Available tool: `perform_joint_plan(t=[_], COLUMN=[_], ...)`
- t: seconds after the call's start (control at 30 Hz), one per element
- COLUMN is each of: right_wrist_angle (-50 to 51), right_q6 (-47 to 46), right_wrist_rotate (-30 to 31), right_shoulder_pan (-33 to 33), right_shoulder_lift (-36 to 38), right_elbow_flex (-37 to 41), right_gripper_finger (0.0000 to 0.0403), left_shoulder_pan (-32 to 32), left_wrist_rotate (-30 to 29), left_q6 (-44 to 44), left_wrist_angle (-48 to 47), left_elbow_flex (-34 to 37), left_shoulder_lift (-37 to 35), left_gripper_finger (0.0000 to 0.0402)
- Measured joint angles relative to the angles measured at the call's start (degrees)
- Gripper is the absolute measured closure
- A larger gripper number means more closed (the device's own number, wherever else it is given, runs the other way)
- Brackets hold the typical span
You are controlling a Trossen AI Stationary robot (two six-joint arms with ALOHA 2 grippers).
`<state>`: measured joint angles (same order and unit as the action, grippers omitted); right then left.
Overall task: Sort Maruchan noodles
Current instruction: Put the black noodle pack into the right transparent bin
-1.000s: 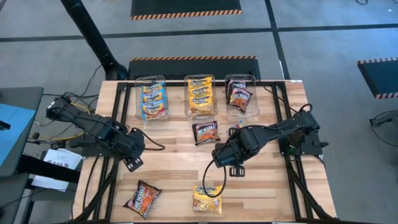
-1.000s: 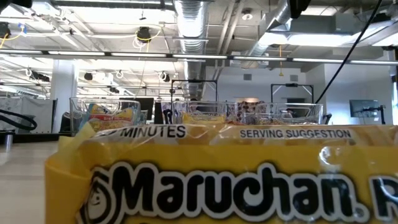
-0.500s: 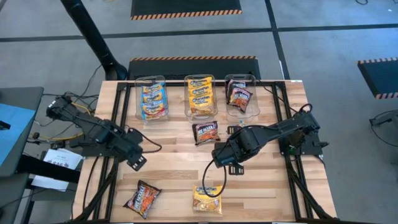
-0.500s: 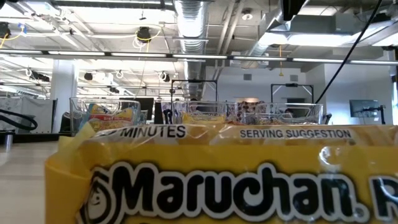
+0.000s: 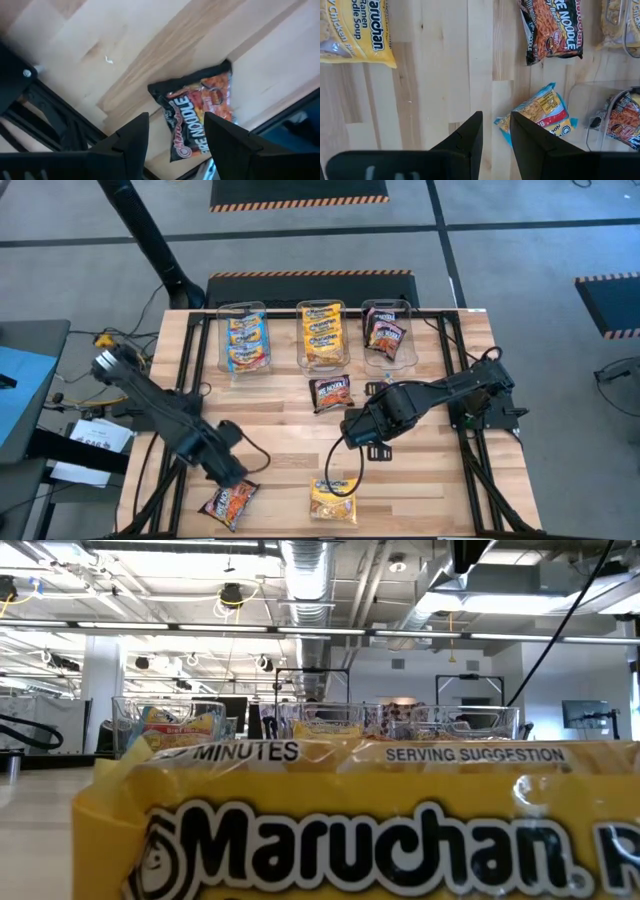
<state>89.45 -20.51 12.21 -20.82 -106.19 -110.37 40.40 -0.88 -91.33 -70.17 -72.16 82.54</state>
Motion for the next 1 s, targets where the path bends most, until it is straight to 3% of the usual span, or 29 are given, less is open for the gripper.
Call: perform_joint_plan(t=[0.4,1.0], right_wrist_angle=[-0.4,-1.8], right_q6=[0.0,-0.1], right_wrist_rotate=[0.0,-0.1], right_shoulder_pan=[0.0,0.0], right_shoulder_lift=[0.0,0.0], right_elbow_flex=[0.0,0.0], right_gripper_finger=[0.0280,0.0280], left_shoulder_pan=[5.7,11.0], left_wrist_rotate=[2.2,5.1], left_q6=[-2.5,-7.1], left_wrist_angle=[8.2,17.8], left_elbow_flex=[0.0,-0.1], left_shoulder_lift=[11.2,22.2], left_gripper_finger=[0.0223,0.0223])
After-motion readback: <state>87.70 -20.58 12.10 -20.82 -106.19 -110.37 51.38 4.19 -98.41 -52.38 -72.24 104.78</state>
